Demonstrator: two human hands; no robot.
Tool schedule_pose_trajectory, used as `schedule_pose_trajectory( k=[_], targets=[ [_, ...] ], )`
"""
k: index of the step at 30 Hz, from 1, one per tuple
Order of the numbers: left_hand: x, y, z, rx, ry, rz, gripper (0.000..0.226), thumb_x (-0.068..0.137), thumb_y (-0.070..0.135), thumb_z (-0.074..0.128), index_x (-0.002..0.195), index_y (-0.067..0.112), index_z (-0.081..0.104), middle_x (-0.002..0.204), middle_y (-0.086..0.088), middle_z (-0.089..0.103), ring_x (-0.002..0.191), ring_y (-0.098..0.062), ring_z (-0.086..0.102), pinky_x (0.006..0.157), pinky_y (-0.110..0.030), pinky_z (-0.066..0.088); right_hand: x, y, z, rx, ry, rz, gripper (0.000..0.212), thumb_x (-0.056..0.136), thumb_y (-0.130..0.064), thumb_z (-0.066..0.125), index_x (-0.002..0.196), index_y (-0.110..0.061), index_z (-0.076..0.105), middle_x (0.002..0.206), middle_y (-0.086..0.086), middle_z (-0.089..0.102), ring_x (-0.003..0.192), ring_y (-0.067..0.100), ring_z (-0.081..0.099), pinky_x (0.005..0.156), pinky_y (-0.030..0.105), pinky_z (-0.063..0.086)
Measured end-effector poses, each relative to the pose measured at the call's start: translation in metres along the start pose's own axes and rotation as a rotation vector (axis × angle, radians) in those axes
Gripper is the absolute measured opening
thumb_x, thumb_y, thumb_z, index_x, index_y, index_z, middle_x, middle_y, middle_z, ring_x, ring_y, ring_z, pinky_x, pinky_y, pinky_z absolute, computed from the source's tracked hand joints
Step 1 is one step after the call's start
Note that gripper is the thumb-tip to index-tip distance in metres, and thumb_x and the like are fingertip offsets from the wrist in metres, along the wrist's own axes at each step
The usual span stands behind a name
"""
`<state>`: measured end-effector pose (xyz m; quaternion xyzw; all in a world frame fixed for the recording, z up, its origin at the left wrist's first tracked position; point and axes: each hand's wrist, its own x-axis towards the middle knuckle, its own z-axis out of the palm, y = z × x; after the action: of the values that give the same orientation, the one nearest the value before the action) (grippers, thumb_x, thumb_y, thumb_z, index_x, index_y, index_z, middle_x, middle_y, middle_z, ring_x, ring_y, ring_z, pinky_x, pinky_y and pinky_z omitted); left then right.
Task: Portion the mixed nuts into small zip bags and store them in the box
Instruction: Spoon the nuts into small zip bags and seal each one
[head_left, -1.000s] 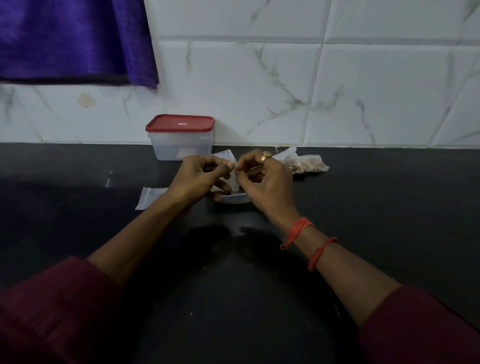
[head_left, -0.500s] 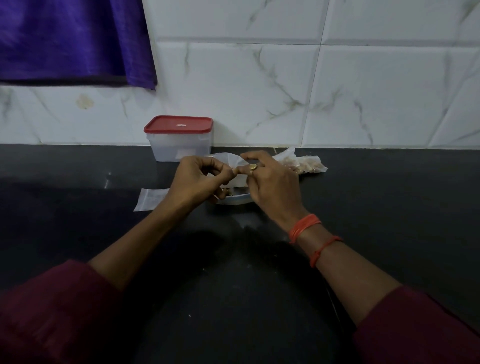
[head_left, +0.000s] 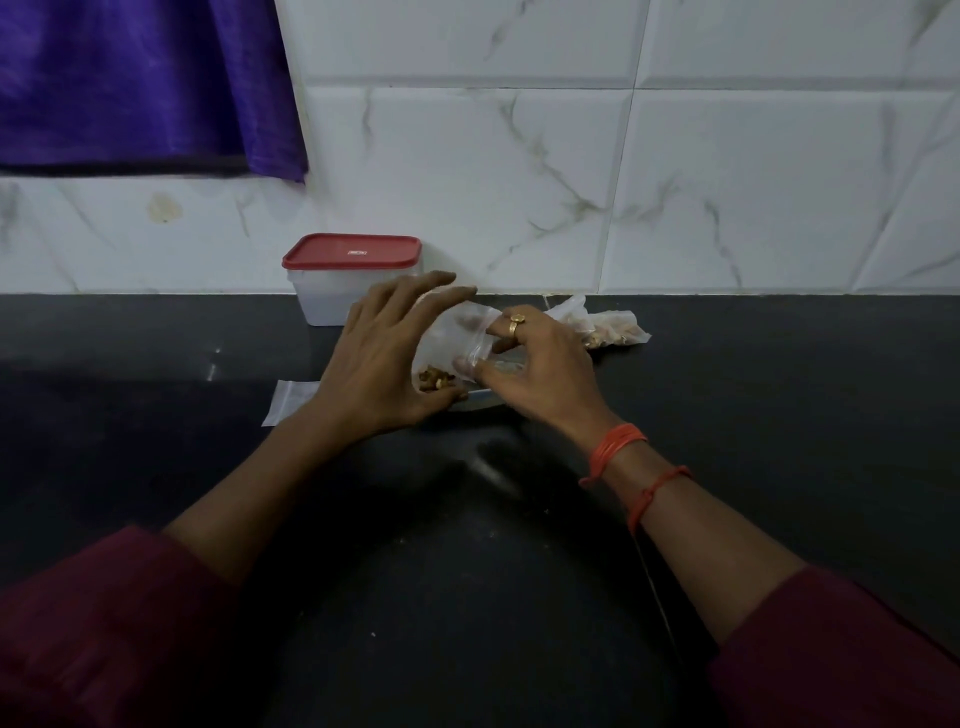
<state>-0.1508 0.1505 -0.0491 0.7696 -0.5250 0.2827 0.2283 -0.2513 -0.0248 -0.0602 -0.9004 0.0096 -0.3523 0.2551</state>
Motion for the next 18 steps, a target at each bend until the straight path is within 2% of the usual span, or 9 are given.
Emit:
schedule_pose_trajectory(
  k=[2, 4, 7, 9, 11, 12, 15, 18],
  targets=[
    [-0.001, -0.002, 0.003, 0.068, -0.03, 0.032, 0.089, 0.073, 0.054, 0.074, 0.149, 0.024, 0.04, 0.154, 0.0, 0.04, 0.142, -0.026, 0.032, 0.112, -0.045, 0.03, 0.002, 0.002, 0.002, 0.008, -0.071, -0.035, 0.053, 0.081, -0.052, 0.074, 0.13, -0.035, 0.066, 0.131, -0.004, 0.059, 0.111, 0.012, 0.061, 0.094, 0.042, 0.053],
    [-0.003, -0.004, 0.005, 0.095, -0.045, 0.065, 0.087, 0.074, 0.055, 0.073, 0.148, 0.023, 0.042, 0.151, -0.001, 0.045, 0.141, -0.025, 0.034, 0.113, -0.043, 0.025, 0.002, 0.004, 0.007, 0.001, -0.124, -0.062, 0.051, 0.081, -0.046, 0.071, 0.13, -0.029, 0.067, 0.143, 0.0, 0.053, 0.125, 0.018, 0.056, 0.104, 0.049, 0.046],
    [-0.004, -0.003, 0.005, 0.103, -0.03, 0.069, 0.078, 0.075, 0.062, 0.059, 0.143, 0.023, 0.05, 0.139, -0.001, 0.057, 0.13, -0.025, 0.045, 0.107, -0.038, 0.027, 0.001, 0.007, 0.01, -0.017, -0.139, -0.083, 0.028, 0.087, -0.031, 0.068, 0.114, -0.024, 0.074, 0.15, 0.0, 0.048, 0.131, 0.016, 0.051, 0.112, 0.056, 0.033],
    [-0.004, -0.002, 0.005, 0.092, -0.029, 0.065, 0.076, 0.075, 0.062, 0.056, 0.14, 0.023, 0.052, 0.132, -0.001, 0.061, 0.122, -0.024, 0.049, 0.103, -0.035, 0.028, -0.001, 0.006, 0.009, -0.057, -0.128, -0.079, 0.027, 0.088, -0.039, 0.067, 0.11, -0.027, 0.076, 0.153, -0.001, 0.046, 0.133, 0.013, 0.049, 0.117, 0.057, 0.023],
    [-0.004, -0.001, 0.005, 0.085, -0.04, 0.067, 0.076, 0.075, 0.06, 0.056, 0.14, 0.022, 0.053, 0.127, 0.0, 0.063, 0.117, -0.021, 0.05, 0.098, -0.03, 0.027, 0.0, 0.005, 0.007, -0.091, -0.12, -0.055, 0.041, 0.084, -0.052, 0.063, 0.114, -0.028, 0.075, 0.154, -0.002, 0.044, 0.135, 0.012, 0.047, 0.119, 0.055, 0.017],
    [-0.004, -0.001, 0.005, 0.077, -0.045, 0.063, 0.075, 0.075, 0.059, 0.057, 0.139, 0.021, 0.054, 0.126, 0.0, 0.064, 0.115, -0.02, 0.05, 0.097, -0.028, 0.027, 0.0, 0.006, 0.007, -0.095, -0.124, -0.047, 0.042, 0.084, -0.053, 0.061, 0.114, -0.028, 0.075, 0.154, -0.002, 0.044, 0.136, 0.011, 0.047, 0.119, 0.056, 0.016],
    [-0.004, -0.005, 0.007, 0.031, -0.039, 0.022, 0.069, 0.076, 0.056, 0.062, 0.136, 0.022, 0.056, 0.125, 0.0, 0.065, 0.114, -0.02, 0.054, 0.097, -0.026, 0.028, 0.001, 0.006, 0.006, 0.003, -0.103, -0.075, 0.027, 0.09, -0.032, 0.058, 0.11, -0.029, 0.077, 0.15, -0.001, 0.049, 0.127, 0.013, 0.055, 0.115, 0.059, 0.024],
    [-0.004, -0.009, 0.004, -0.03, -0.04, -0.078, 0.074, 0.075, 0.062, 0.063, 0.138, 0.023, 0.055, 0.128, 0.0, 0.064, 0.116, -0.021, 0.055, 0.099, -0.033, 0.034, 0.005, 0.007, -0.001, 0.115, 0.062, -0.107, 0.033, 0.086, -0.017, 0.053, 0.099, -0.033, 0.079, 0.131, -0.001, 0.062, 0.114, 0.014, 0.061, 0.104, 0.052, 0.044]
  ],
)
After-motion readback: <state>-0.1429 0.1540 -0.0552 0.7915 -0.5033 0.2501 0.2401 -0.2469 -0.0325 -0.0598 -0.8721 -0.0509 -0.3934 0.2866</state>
